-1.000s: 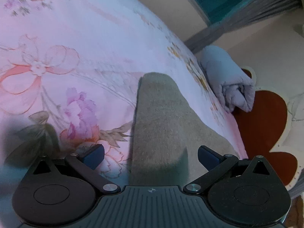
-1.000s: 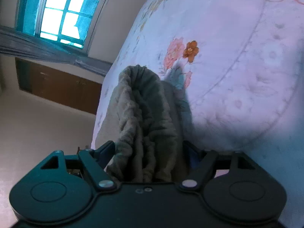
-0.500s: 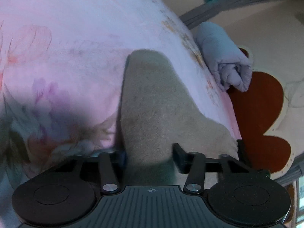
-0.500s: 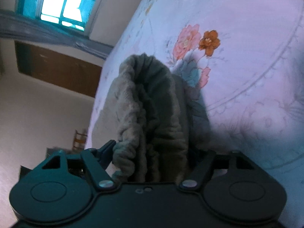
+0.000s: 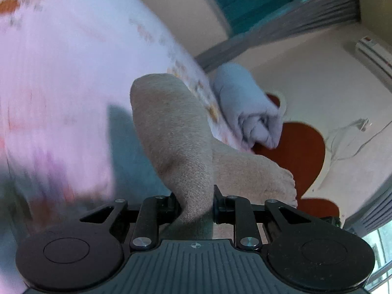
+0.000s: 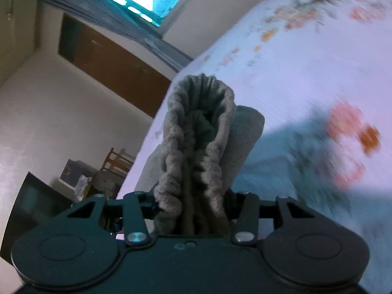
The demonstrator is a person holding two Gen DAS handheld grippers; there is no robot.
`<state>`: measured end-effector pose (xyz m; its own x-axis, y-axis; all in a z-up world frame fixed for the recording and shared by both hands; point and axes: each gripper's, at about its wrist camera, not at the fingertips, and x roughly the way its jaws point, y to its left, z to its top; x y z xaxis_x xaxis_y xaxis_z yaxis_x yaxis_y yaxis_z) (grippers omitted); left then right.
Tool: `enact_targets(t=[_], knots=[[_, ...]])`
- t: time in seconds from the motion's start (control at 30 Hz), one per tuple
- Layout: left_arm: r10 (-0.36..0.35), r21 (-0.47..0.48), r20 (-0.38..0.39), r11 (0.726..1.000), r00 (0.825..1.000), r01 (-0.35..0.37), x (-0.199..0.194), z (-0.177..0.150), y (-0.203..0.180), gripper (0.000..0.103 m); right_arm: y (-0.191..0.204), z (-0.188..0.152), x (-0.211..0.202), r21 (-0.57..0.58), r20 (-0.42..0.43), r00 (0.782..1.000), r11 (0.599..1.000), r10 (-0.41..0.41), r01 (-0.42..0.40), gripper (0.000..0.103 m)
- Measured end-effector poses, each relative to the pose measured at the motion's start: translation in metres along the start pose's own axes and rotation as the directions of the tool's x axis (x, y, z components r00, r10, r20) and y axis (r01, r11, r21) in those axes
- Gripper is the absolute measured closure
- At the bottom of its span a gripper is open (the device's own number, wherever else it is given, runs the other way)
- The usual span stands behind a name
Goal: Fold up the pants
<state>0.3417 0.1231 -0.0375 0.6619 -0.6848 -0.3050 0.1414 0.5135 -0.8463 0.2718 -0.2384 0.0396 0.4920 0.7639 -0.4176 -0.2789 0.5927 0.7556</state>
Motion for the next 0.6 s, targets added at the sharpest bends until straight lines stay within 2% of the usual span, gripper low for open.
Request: enact_targets(t=[0.1,0.2,0.33,0.47,0.5,0.53,0.57,0.6], knots=[[0.014,0.023,0.040,1.000,0.999,-0.015,-0.005,0.030,0.001,0.079,0.008,0.030,0.026,-0.017,0.002,0.999,0.999,0.037,-0.037,0.066],[0.052,0.044,0.064,0.998,0.997,-0.055,0.001,0.066,0.012,0.079,0.001,0.059,0.068,0.002,-0.009,0.998,0.998,0.069,-0.069,0.066],[0.121,0.057,0.086,0.990,0.989,-0.126,0.020,0.113,0.042,0.079,-0.019,0.087,0.127,0.037,-0.025,0.994,0.994,0.103,-0.103,0.066],[0.216,0.043,0.083,0.975,0.973,-0.220,0.050,0.136,0.085,0.079,-0.049,0.101,0.181,0.065,-0.050,0.994,0.994,0.093,-0.090,0.065],[0.264,0.042,0.077,0.963,0.962,-0.267,0.060,0.136,0.101,0.076,-0.062,0.101,0.194,0.071,-0.056,0.997,0.996,0.060,-0.056,0.061],[0.291,0.021,0.074,0.956,0.954,-0.293,0.066,0.133,0.116,0.059,-0.081,0.098,0.207,0.097,-0.060,0.998,0.995,-0.017,0.023,0.055],[0.293,0.000,0.077,0.956,0.953,-0.294,0.073,0.129,0.129,0.058,-0.102,0.093,0.216,0.145,-0.078,0.996,0.987,-0.053,0.063,0.056],[0.266,0.013,0.102,0.963,0.959,-0.269,0.076,0.125,0.136,0.056,-0.112,0.090,0.216,0.172,-0.049,0.999,0.985,-0.006,0.014,0.055]])
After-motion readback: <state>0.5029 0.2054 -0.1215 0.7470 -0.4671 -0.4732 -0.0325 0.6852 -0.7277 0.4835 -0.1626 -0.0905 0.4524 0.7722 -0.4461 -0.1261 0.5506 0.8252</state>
